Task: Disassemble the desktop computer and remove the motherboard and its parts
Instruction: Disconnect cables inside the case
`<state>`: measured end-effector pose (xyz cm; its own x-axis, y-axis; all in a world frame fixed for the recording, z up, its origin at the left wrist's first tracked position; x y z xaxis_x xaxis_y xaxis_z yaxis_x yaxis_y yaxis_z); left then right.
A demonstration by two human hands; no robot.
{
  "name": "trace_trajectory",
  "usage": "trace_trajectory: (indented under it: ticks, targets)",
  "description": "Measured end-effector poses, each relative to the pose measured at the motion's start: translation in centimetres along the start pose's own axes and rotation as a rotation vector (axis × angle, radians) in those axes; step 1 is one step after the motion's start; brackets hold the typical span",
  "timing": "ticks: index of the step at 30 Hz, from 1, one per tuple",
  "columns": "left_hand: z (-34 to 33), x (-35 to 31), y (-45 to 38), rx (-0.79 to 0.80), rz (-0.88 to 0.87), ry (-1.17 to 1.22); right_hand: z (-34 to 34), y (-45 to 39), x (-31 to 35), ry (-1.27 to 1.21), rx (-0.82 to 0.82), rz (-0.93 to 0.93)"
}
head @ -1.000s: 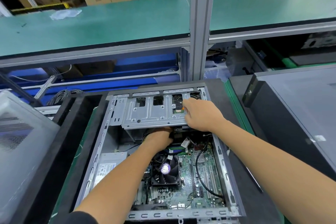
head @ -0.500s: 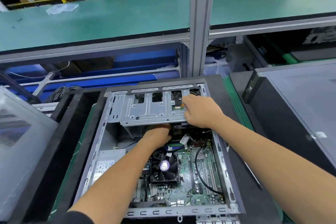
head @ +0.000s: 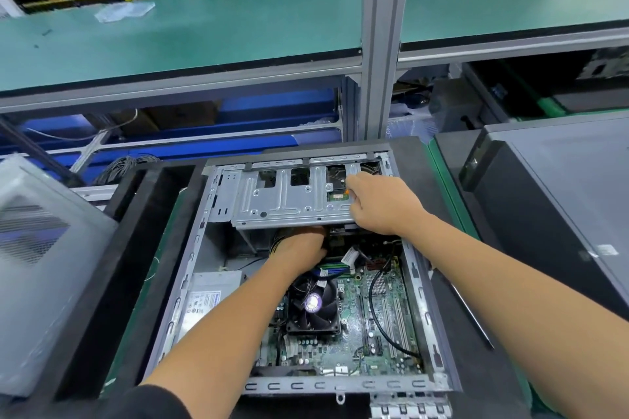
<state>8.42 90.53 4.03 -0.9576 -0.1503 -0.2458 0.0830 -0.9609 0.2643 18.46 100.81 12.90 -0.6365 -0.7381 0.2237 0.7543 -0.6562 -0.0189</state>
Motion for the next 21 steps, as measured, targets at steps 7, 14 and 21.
trace_trajectory:
  ticks: [7,14,21]
  targets:
    - [-0.01,0.06,-0.10,0.044,-0.019,-0.006,0.16,-0.05,-0.04,0.006,0.008,-0.014]
    - [0.05,-0.20,-0.12,0.092,-0.043,-0.035,0.22,-0.09,0.04,0.016,0.019,-0.009]
    - [0.72,-0.67,-0.28,0.037,-0.153,-0.149,0.15,0.00,-0.01,0.011,0.028,-0.013]
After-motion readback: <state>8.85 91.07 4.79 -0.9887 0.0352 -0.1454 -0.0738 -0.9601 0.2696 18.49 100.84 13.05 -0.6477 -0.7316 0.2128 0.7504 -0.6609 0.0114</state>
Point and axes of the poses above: each hand's wrist, its own y-axis away from the middle knuckle, its own z-axis out of the back of the hand, x = y × z, the point moved 6 cm from there along -y, towards the middle knuckle, and after that the axes turned 15 degrees about -z, right-handed, at the moved point
